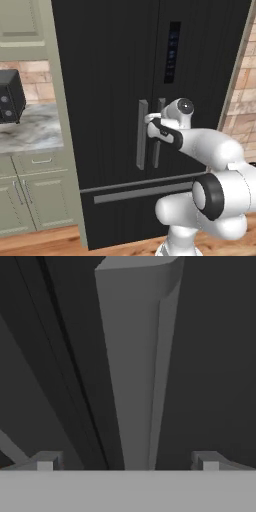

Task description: Open the fridge, grab two sodas, and place both sodas inside the bowl with ice on the dining counter.

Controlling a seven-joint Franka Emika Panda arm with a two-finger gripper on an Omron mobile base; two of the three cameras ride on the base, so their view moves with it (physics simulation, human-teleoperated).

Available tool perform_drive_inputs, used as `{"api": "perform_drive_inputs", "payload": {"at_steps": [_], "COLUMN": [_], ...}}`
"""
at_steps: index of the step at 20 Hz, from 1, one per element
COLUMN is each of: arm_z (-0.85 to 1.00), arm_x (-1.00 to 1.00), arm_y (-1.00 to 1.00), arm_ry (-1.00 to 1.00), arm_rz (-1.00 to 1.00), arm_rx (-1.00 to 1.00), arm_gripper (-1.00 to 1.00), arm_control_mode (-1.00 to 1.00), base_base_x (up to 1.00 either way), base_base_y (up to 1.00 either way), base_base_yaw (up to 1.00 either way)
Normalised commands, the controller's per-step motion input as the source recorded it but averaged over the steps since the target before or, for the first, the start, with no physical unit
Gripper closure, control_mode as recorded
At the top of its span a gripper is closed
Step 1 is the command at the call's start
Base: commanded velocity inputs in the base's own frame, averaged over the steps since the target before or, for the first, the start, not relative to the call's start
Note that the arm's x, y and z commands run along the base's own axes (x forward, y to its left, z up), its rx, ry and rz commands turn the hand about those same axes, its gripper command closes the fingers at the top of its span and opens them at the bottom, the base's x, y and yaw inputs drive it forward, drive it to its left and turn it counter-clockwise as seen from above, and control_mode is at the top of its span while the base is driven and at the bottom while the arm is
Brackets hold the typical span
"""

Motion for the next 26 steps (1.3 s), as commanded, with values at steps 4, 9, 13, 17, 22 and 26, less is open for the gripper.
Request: {"api": "perform_drive_inputs", "payload": {"at_steps": [4,9,13,17,22,26], "arm_z": [-0.15,-0.15,-0.13,-0.07,0.00,0.00], "arm_x": [0.36,0.38,0.36,0.32,-0.06,-0.73], "arm_y": [0.00,0.00,0.00,0.00,-0.01,-0.28], "arm_ry": [0.00,0.00,0.00,0.00,0.01,0.01], "arm_rz": [0.00,0.00,0.00,0.00,-0.01,-0.07], "arm_rx": [0.00,0.00,0.00,0.00,0.00,0.01], "arm_gripper": [-1.00,-1.00,-1.00,1.00,1.00,1.00], "arm_control_mode": [-1.00,-1.00,-1.00,-1.00,-1.00,-1.00], "base_base_x": [0.00,0.00,0.00,0.00,0.00,0.00], "base_base_y": [0.00,0.00,0.00,0.00,0.00,0.00], "base_base_yaw": [0.00,0.00,0.00,0.00,0.00,0.00]}}
